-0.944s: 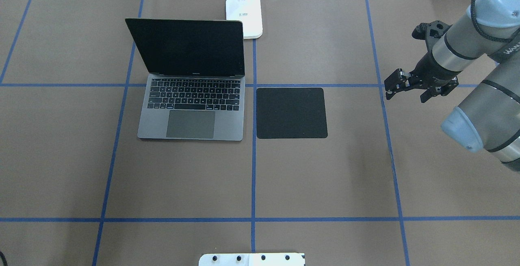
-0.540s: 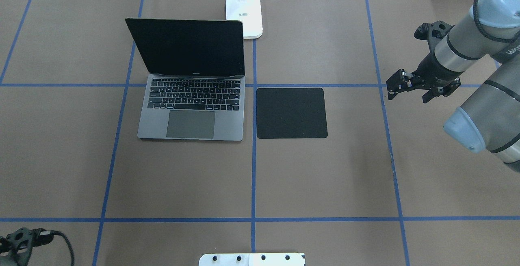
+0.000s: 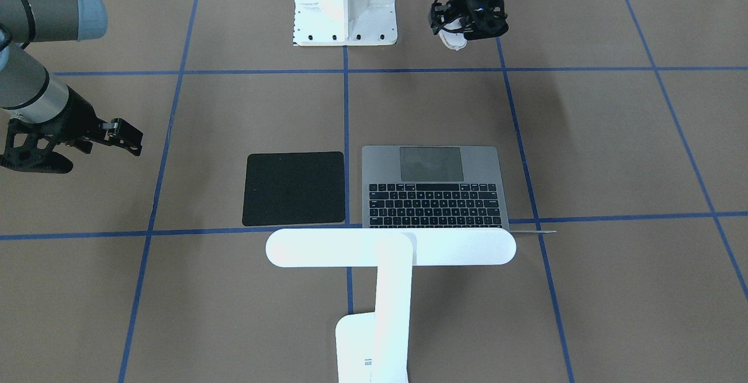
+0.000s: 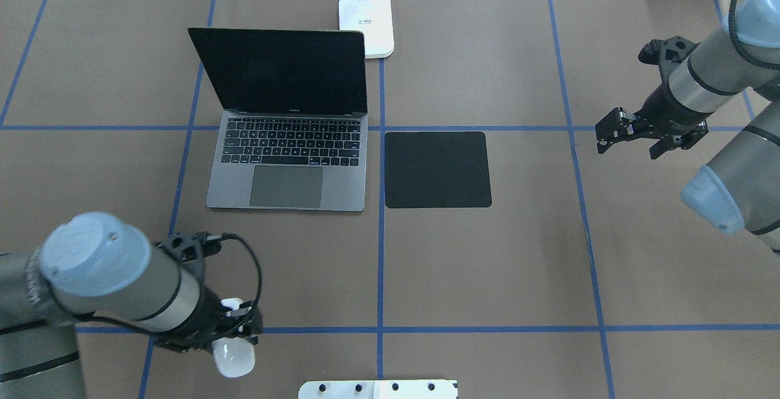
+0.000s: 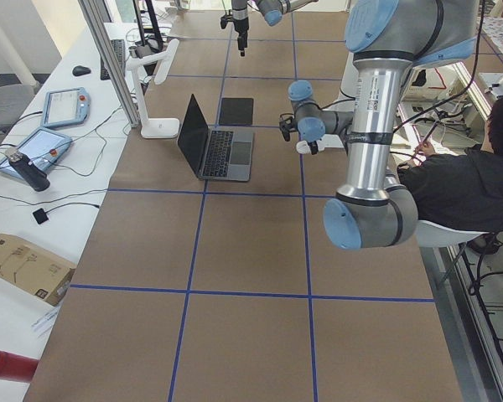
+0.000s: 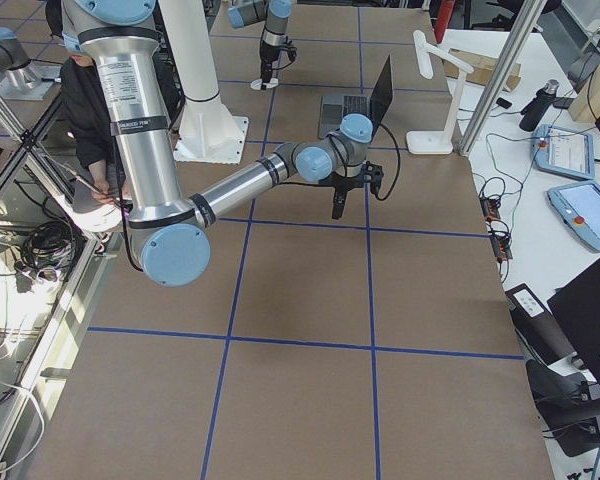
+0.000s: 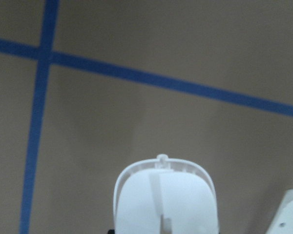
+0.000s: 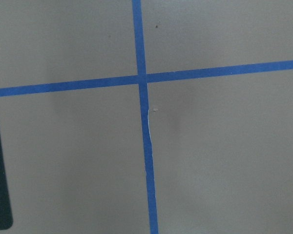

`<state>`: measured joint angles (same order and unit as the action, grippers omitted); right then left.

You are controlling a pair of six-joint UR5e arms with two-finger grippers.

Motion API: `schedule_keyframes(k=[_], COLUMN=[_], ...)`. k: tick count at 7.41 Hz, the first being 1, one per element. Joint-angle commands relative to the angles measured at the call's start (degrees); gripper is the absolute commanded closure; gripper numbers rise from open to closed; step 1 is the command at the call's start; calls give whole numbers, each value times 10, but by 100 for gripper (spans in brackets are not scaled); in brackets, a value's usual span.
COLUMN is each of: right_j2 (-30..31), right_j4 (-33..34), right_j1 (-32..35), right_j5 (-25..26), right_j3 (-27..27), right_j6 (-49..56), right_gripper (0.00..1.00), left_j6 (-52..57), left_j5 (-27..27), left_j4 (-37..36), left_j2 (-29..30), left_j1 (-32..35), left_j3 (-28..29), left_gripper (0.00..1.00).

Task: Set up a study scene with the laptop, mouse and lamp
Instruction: 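Carry the white mouse with the left gripper over the black mouse pad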

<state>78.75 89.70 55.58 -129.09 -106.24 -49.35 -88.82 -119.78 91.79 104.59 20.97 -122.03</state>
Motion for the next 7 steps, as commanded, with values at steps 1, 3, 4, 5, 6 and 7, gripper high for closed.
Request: schedule_keyframes(k=[1, 3, 4, 5, 6, 7], right_j2=[13, 16, 19, 25, 25, 25], right_j4=[0, 0, 0, 0, 0, 0], right_j1=[16, 26, 26, 27, 27, 26], right_j5=[3, 4, 5, 5, 6, 7], right_j3=[-6, -7, -7, -8, -6, -4], right_j6=[1, 14, 15, 15, 15, 15], right_gripper=[0, 0, 0, 0, 0, 0], left_j6=[44, 53, 77, 105, 123, 136], left_j5=[-5, -3, 5, 26, 40, 57], left_j4=[-105, -87, -74, -56, -30, -15], left_j2=[169, 281, 326, 375, 413, 451], left_j1=[57, 85, 86, 86, 86, 86], left_j3=[98, 236, 298, 365, 423, 474], left_gripper=[90, 90, 90, 90, 90, 90])
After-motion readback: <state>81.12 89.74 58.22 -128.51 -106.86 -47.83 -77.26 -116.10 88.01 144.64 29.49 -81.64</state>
